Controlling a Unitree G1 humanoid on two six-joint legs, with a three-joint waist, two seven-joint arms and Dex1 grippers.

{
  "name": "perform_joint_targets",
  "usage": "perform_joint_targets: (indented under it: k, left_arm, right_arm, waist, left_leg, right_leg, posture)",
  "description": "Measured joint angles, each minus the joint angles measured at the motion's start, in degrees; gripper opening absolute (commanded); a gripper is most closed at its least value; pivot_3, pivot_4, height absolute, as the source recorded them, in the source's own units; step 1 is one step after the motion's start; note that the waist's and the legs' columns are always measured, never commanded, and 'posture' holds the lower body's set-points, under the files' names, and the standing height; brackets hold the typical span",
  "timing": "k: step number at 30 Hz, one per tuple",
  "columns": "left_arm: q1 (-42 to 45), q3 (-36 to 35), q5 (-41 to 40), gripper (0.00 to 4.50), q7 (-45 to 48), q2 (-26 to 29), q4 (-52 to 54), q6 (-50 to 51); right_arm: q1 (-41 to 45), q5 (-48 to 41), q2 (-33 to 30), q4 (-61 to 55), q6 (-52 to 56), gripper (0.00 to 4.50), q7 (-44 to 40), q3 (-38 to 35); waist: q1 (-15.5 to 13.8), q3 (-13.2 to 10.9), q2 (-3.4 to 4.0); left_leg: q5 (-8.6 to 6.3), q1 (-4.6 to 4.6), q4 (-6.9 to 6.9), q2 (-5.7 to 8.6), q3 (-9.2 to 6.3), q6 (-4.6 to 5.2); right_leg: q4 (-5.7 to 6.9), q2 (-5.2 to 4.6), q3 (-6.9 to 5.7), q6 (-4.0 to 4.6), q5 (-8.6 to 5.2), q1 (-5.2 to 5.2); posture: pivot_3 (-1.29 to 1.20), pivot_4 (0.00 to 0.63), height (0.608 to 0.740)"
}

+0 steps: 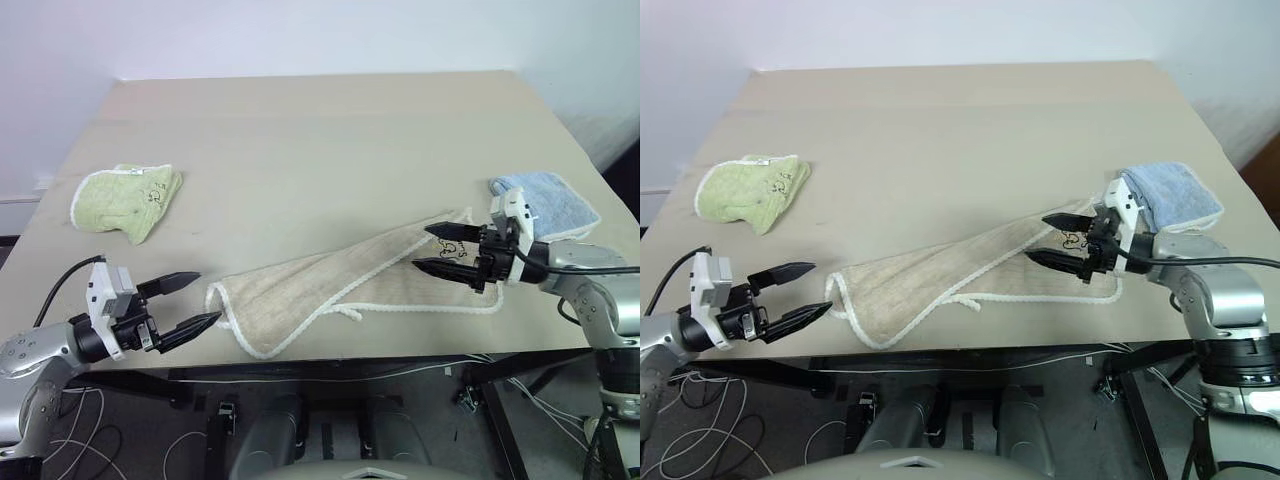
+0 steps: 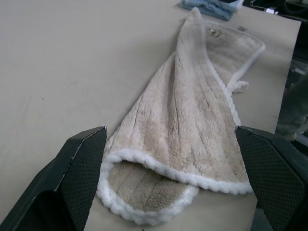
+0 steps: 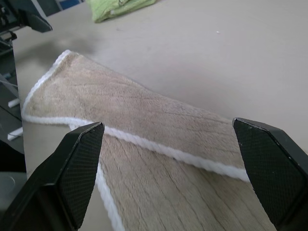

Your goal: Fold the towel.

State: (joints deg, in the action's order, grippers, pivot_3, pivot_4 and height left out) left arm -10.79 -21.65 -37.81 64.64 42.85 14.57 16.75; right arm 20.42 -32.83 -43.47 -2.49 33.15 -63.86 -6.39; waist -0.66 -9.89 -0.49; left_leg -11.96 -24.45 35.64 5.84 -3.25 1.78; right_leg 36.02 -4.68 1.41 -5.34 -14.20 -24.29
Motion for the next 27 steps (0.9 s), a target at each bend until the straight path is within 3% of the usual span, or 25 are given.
perform_joint_targets:
  k: [13,27]
  left_arm:
    - [5.5,-0.1,-2.9,4.47,-3.3,1.6,2.8,5.1]
    - [4.4,5.8,0.0,4.47,-3.6,-1.8,3.7,3.8]
  right_arm:
    - [4.4,3.8,3.5,7.1,-8.0,4.5,1.7,0.8]
    - [14.0,21.6,-1.4,27.1,-22.1,4.5,3.2,6.1]
  waist:
    - [0.3,0.0,0.0]
    - [0.3,0.0,0.06]
  left_leg:
    - [0.01,0.04,0.01,0.01,0.0,-0.01]
    - [0.01,0.04,0.01,0.02,0.03,-0.02]
  right_leg:
    - [0.03,0.05,0.0,-0.01,0.02,0.0]
    - [0.06,0.04,0.01,0.0,0.02,-0.02]
  posture:
    - [0.0,0.15,0.74]
    - [0.0,0.15,0.74]
